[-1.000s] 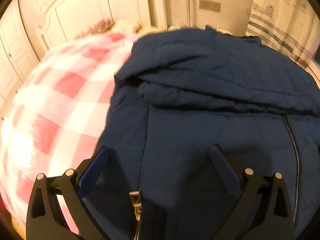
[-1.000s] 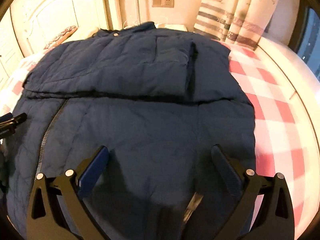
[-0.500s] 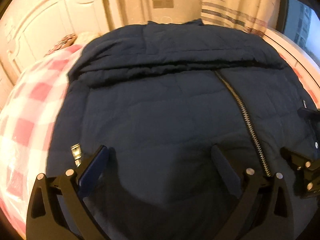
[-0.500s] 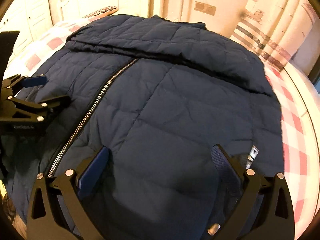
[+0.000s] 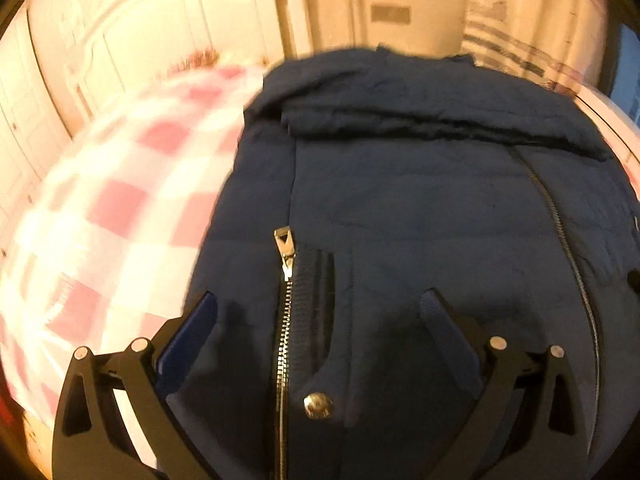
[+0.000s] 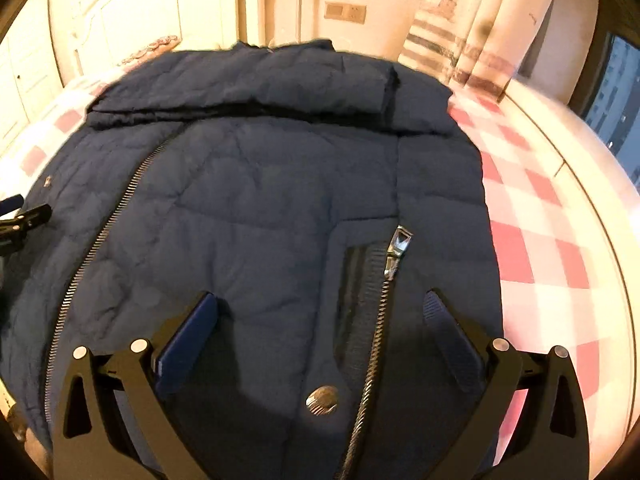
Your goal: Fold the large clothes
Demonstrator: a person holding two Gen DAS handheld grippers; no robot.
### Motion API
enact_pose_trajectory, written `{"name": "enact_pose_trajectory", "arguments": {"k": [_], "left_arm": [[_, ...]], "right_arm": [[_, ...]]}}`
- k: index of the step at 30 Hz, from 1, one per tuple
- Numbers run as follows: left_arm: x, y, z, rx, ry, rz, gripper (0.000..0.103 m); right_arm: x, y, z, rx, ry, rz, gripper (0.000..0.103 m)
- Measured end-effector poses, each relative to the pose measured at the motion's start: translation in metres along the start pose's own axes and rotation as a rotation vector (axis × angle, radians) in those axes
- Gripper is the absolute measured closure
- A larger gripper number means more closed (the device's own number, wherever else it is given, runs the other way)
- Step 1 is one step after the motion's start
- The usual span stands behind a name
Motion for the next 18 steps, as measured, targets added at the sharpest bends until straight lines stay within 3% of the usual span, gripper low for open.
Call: {"name": "enact_pose_trajectory", "arguments": {"k": [4,7,9,12,18], "left_arm": [[-0.018,0.026,-0.044,-0.118,0.059,0.076,0.002],[-0.049,0.054,-0.047,-0.105,0.047,0.207,0.002],[-0.056,0.053,-0.045,-0.097,0.092,0.183,0.002],[-0.055,0.051,-0.040,-0.135,0.044,0.152,0.002],[-0.057,0.047,-0.038,-0.138,0.051,0.145,0.002]], "right_arm": [[-0.007,-0.039,-0.024,0.111,0.035,-0.074,0.005],[-0.029,-0.073,-0.013,0.144,-0.021,-0.192,0.005],[-0.034,-0.074,-0.007,0.128,0.019,-0.190,0.004],[-0.034,-0.071,-0.006,0.151,0.031,-0.170,0.004],[-0.035,-0.074,-0.008,0.142,0.041,-0.171,0.004]]}}
Point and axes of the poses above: each gripper's, at about its wrist camera, not at the fingertips, and z roughly the way its jaws point, y to its right, x to its top, the point moved 7 cm from there along z, roughly the way its jaws point, and after that the axes turned 6 degrees about x, right-handed, at the moved point
